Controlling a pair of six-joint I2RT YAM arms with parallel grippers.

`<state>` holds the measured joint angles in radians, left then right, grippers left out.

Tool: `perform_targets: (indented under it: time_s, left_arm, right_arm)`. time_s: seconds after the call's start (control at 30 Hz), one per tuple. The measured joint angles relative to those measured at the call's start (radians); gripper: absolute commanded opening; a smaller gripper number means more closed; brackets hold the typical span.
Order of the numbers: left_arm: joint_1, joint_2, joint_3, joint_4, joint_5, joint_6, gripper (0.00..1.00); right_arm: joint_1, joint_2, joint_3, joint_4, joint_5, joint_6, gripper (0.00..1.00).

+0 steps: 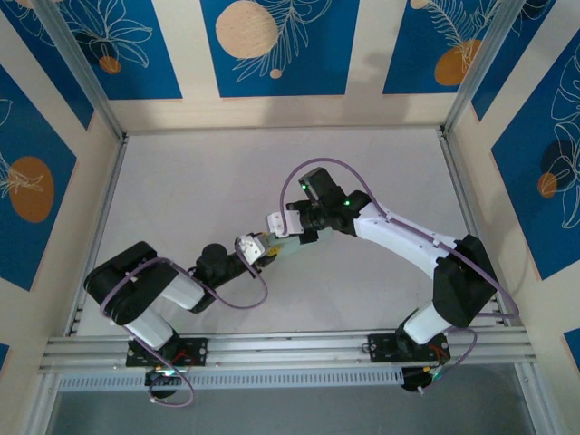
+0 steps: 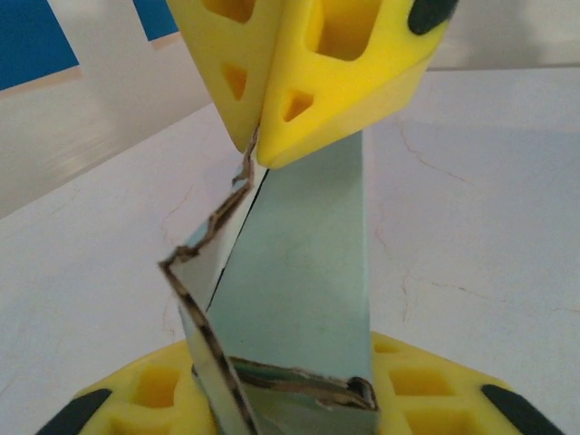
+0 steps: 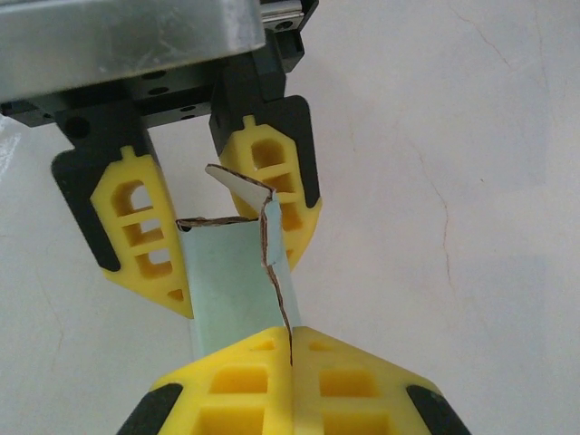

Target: Fold the paper box

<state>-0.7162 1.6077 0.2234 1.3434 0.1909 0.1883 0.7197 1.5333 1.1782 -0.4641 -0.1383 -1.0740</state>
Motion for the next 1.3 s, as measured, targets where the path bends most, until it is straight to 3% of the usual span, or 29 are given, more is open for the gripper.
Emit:
perform_targets:
  time_s: [0.07,0.23,0.37,0.53,0.67,0.8,0.93,1.1,1.3]
  left_arm:
    - [0.003,0.0,0.0,0.0,0.001,-0.006,0.34]
    - [0.01,-0.004,0.002,0.006,0.008,-0.039,0.57]
    - [0.012,-0.054,0.002,0.007,0.003,-0.083,0.58]
    - [0.013,-0.244,-0.018,-0.048,-0.064,-0.173,0.57]
    - [0.014,-0.475,0.006,-0.274,-0.08,-0.259,0.55]
    - [0.014,-0.691,0.086,-0.596,-0.099,-0.359,0.39]
    - [0.026,-0.832,0.191,-0.915,-0.23,-0.544,0.29]
    - [0.075,-0.788,0.336,-1.198,-0.279,-0.706,0.3]
    - [0.195,-0.545,0.402,-1.346,-0.127,-0.847,0.29]
  right_arm:
    - [0.002,0.0,0.0,0.0,0.006,0.0,0.0]
    - [0.006,-0.003,0.0,0.0,0.026,0.0,0.0]
    - [0.006,-0.004,0.0,0.003,0.057,0.002,0.0]
    - [0.006,-0.003,0.018,-0.01,0.092,0.011,0.0]
    - [0.005,0.005,0.026,-0.019,0.112,0.022,0.0]
    - [0.004,0.006,0.033,-0.005,0.113,0.043,0.0]
    - [0.005,0.008,0.022,0.006,0.134,0.043,0.0]
    - [0.003,0.008,0.003,0.049,0.146,0.042,0.0]
    - [0.0,0.008,-0.002,0.06,0.151,0.042,0.0]
